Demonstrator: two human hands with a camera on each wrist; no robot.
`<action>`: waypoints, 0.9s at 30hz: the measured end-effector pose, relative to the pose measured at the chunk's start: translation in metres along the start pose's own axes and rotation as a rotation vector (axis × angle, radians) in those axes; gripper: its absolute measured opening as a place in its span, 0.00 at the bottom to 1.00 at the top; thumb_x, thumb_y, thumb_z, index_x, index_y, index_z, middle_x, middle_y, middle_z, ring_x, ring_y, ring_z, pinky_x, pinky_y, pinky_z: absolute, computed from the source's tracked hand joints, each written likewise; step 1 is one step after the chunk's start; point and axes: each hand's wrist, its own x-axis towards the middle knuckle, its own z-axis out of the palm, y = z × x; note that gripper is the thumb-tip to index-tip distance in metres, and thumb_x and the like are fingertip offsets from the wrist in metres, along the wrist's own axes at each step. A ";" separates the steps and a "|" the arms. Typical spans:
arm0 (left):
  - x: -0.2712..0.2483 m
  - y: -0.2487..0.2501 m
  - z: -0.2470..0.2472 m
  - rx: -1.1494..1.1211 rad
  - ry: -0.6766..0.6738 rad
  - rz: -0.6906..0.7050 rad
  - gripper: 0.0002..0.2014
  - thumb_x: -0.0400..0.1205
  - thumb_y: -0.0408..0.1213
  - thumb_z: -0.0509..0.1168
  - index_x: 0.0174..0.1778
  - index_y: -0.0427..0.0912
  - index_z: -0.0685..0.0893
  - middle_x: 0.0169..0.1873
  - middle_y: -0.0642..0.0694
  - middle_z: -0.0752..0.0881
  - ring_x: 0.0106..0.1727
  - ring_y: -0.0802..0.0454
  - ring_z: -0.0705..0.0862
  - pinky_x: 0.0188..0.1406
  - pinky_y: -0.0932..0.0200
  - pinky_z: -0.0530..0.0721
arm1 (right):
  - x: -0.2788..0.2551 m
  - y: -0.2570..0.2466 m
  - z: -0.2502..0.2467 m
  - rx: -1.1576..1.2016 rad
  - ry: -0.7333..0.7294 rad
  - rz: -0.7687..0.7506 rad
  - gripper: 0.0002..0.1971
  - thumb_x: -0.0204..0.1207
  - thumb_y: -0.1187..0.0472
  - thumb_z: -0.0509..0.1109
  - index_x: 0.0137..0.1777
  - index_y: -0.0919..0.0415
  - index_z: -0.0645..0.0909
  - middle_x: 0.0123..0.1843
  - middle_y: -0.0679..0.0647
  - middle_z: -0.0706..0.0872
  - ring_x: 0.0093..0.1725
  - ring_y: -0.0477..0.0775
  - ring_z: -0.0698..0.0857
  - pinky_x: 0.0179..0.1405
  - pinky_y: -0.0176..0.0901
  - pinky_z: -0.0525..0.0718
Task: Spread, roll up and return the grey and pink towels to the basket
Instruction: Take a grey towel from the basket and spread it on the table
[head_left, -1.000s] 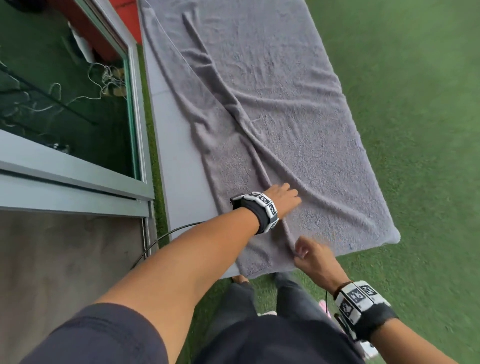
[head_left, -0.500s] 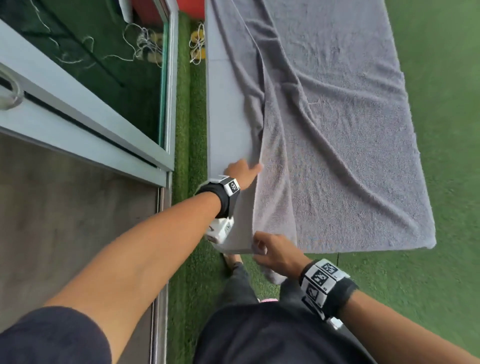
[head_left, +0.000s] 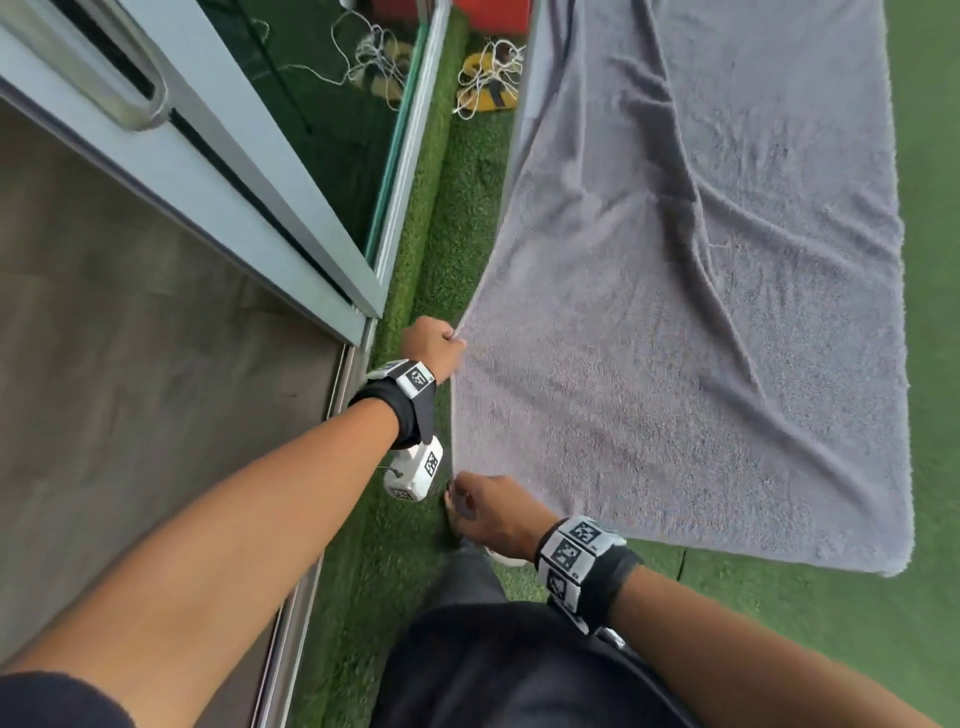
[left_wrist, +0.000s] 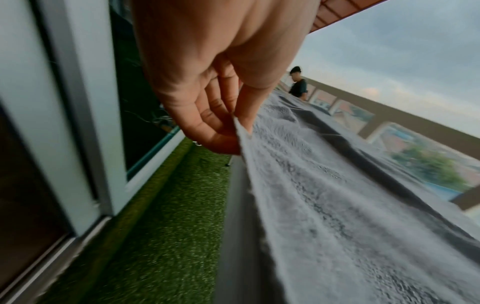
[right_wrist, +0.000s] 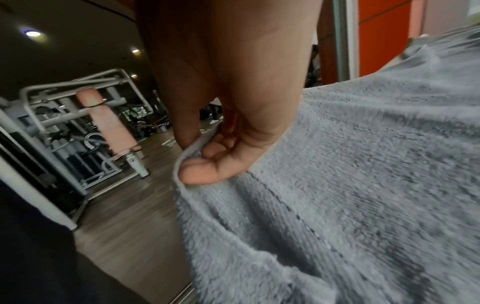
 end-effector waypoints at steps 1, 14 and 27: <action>0.000 -0.010 -0.003 0.018 0.005 -0.001 0.24 0.77 0.33 0.69 0.20 0.44 0.63 0.19 0.45 0.63 0.23 0.50 0.61 0.22 0.59 0.53 | 0.005 -0.004 0.002 -0.019 -0.020 -0.001 0.04 0.82 0.62 0.61 0.45 0.55 0.70 0.45 0.57 0.84 0.43 0.60 0.81 0.42 0.50 0.79; -0.006 -0.039 0.034 0.237 -0.350 -0.161 0.12 0.81 0.38 0.64 0.55 0.37 0.87 0.56 0.39 0.88 0.56 0.39 0.86 0.56 0.49 0.85 | 0.026 0.032 -0.026 -0.014 -0.096 0.043 0.14 0.80 0.57 0.66 0.63 0.55 0.83 0.59 0.53 0.89 0.56 0.54 0.87 0.61 0.53 0.85; -0.082 -0.085 0.086 -0.049 -0.279 -0.322 0.18 0.79 0.26 0.63 0.25 0.44 0.70 0.41 0.28 0.86 0.45 0.34 0.84 0.35 0.50 0.72 | -0.052 0.180 -0.089 -0.071 0.415 0.277 0.04 0.79 0.63 0.69 0.51 0.55 0.80 0.54 0.51 0.80 0.47 0.48 0.83 0.49 0.44 0.85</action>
